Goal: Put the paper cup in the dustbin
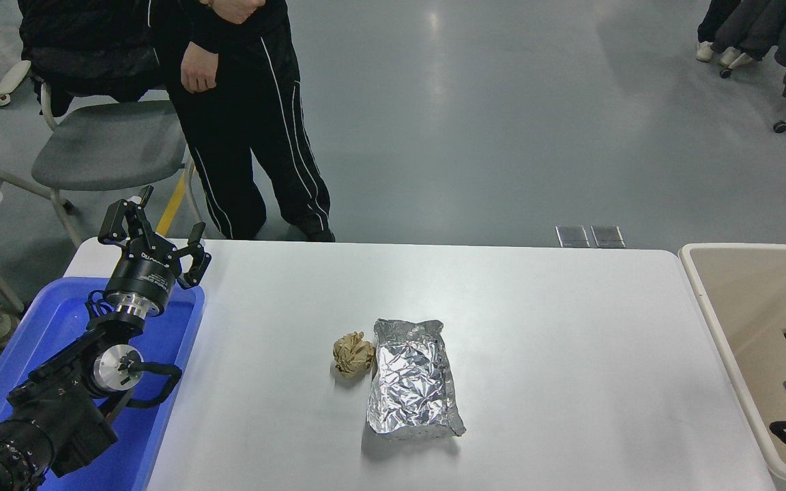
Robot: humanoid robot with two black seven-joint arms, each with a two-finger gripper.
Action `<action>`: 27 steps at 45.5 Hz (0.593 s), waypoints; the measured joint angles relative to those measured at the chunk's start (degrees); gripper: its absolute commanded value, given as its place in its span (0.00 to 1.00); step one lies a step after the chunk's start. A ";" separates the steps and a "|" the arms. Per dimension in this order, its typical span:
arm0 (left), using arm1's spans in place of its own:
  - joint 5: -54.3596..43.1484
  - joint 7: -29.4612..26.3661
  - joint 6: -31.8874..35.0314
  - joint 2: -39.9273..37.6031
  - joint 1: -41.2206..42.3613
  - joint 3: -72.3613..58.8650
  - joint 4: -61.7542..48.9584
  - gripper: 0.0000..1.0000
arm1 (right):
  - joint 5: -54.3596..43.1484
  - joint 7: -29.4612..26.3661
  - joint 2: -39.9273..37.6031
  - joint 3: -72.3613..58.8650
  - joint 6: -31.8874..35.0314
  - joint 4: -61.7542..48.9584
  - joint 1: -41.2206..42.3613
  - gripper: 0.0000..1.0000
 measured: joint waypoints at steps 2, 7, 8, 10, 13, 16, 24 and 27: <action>0.00 0.00 0.00 0.00 0.00 0.00 0.00 1.00 | 0.01 0.02 -0.86 0.01 0.00 1.15 1.72 0.99; 0.01 0.00 0.00 0.01 0.00 0.00 0.00 1.00 | 0.02 0.12 -3.51 0.06 -0.02 4.83 6.05 0.99; 0.01 0.00 0.00 0.01 0.00 0.00 0.00 1.00 | 0.00 0.15 -4.27 0.07 -0.04 6.05 7.24 0.99; 0.01 0.00 0.00 0.01 0.00 0.00 0.00 1.00 | 0.02 0.18 -5.50 0.11 -0.05 8.07 8.98 0.99; 0.01 0.00 0.00 0.00 0.00 0.00 0.00 1.00 | 0.00 0.27 -7.87 0.46 -0.08 12.34 12.46 0.99; 0.01 0.00 0.00 0.02 0.00 0.00 0.03 1.00 | 0.05 0.22 -9.62 1.62 -0.03 16.26 14.87 1.00; 0.01 0.00 0.00 -0.01 -0.01 0.00 0.01 1.00 | 0.04 0.28 -13.17 9.45 0.11 26.25 21.32 0.99; 0.01 0.00 0.00 0.00 -0.01 0.00 0.01 1.00 | 0.04 0.29 -13.92 14.35 0.13 29.43 22.77 1.00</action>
